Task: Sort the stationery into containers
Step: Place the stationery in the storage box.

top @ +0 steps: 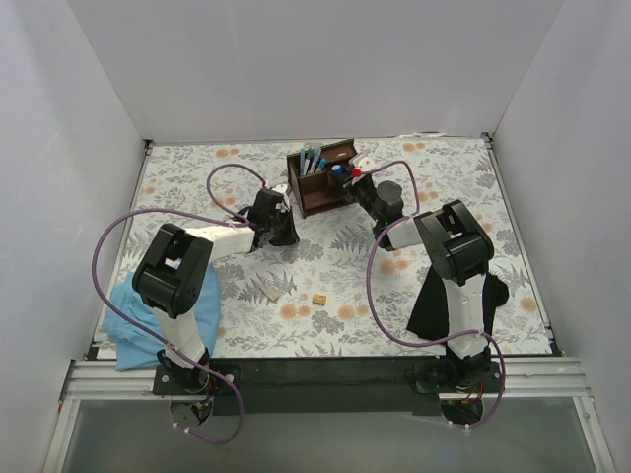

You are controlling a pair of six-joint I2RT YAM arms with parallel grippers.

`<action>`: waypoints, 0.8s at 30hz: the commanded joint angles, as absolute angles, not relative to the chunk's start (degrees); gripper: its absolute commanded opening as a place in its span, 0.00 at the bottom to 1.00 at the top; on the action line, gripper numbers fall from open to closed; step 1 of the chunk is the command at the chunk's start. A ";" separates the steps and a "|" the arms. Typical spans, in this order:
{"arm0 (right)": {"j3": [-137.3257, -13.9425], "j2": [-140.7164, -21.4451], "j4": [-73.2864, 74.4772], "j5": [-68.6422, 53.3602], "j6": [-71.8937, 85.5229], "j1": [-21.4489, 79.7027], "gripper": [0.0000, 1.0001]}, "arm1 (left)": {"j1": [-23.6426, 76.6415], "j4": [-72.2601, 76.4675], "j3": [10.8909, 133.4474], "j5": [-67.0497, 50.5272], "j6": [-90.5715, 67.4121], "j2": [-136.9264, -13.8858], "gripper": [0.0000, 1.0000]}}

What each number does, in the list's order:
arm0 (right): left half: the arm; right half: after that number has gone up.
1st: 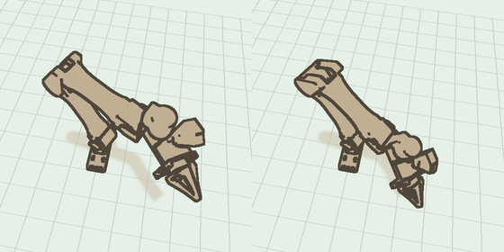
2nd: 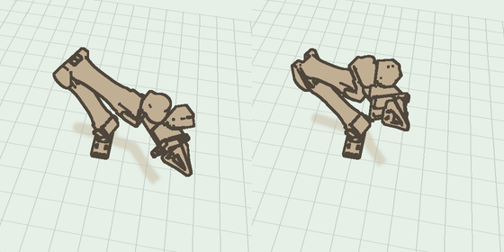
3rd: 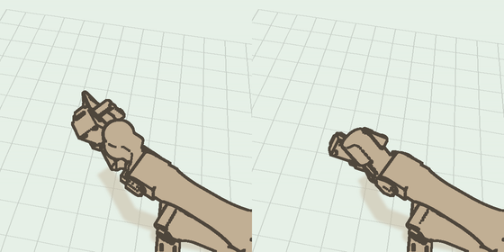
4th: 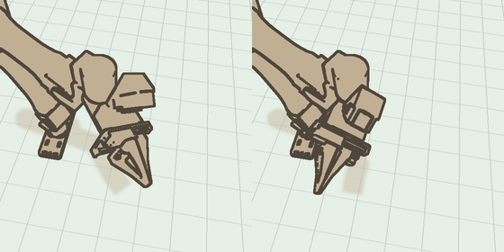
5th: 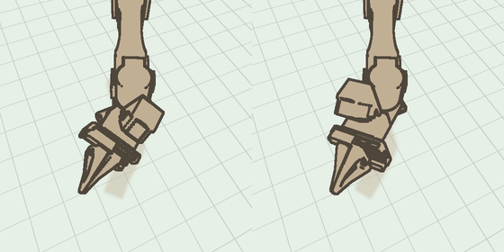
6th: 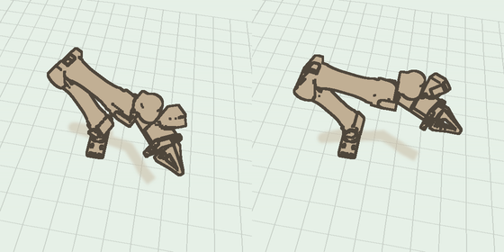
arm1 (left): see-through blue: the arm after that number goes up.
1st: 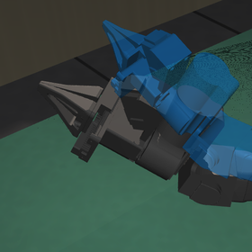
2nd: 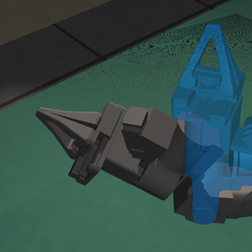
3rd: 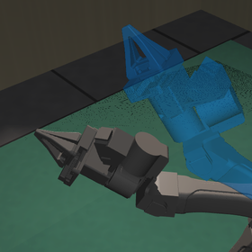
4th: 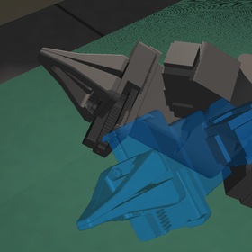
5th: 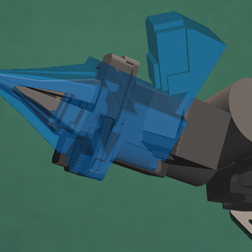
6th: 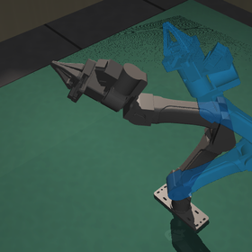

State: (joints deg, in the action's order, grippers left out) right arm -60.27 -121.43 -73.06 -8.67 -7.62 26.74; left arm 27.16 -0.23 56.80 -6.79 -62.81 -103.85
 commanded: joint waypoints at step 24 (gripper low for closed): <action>-69.26 -125.77 -108.63 -4.75 -7.29 25.75 0.01 | 26.19 -0.35 62.23 -7.91 -60.91 -108.19 0.00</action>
